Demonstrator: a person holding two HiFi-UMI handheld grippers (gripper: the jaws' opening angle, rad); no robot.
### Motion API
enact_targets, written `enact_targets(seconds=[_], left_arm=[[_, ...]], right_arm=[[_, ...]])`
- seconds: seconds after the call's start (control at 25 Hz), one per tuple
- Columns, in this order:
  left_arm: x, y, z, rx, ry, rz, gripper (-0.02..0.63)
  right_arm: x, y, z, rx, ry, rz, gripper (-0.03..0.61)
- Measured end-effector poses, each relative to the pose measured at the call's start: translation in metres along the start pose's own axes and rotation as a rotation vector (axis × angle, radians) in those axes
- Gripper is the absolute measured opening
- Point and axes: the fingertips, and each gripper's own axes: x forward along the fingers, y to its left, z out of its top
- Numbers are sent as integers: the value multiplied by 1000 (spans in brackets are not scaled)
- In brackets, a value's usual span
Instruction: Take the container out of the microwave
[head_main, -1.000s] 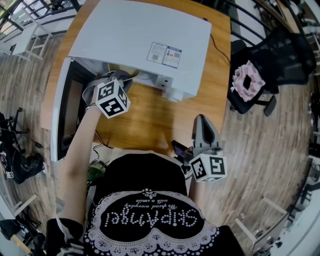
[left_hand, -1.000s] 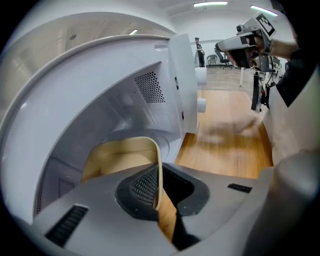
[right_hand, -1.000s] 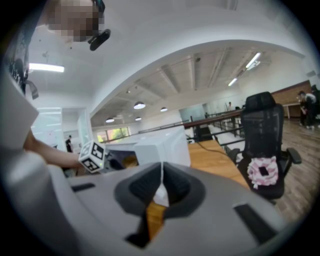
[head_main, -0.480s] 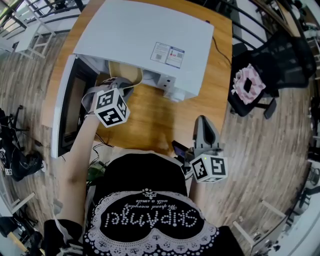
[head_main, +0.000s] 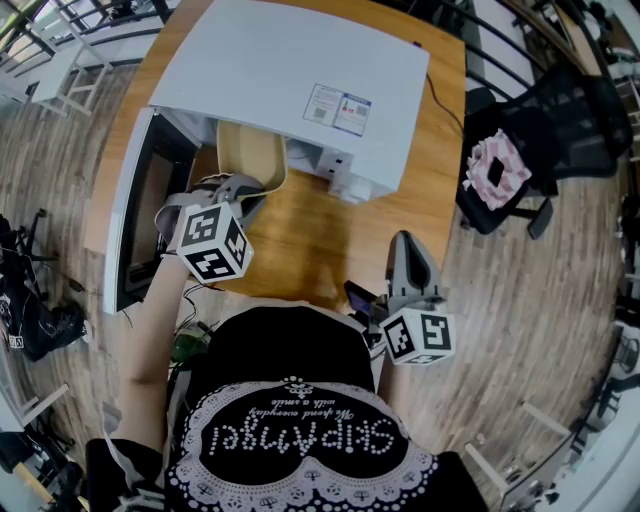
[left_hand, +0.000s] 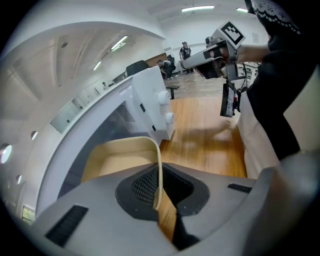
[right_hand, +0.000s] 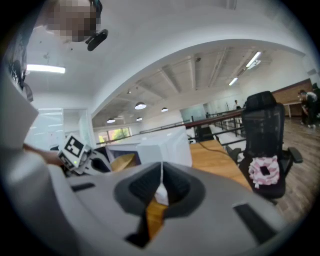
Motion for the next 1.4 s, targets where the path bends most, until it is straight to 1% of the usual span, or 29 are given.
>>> enact_targets(seconds=[0.2, 0.48, 0.64, 0.84, 1.24, 1.4], left_arm=[[-13, -17, -1, 6, -3, -23, 35], [-36, -50, -2, 44, -3, -66, 35], [-47, -68, -3, 46, -4, -87, 37], [-60, -84, -3, 58, -4, -87, 37], [-86, -109, -8, 117, -11, -97, 36], [-99, -116, -15, 145, 10, -95, 37]], right_arm=[[0, 2, 0, -3, -1, 8, 34], [0, 7, 1, -10, -6, 17, 34], [-3, 10, 0, -14, -7, 23, 34], [-9, 16, 0, -23, -6, 27, 34], [-20, 32, -5, -34, -5, 29, 34], [-23, 41, -9, -33, -3, 35, 34]])
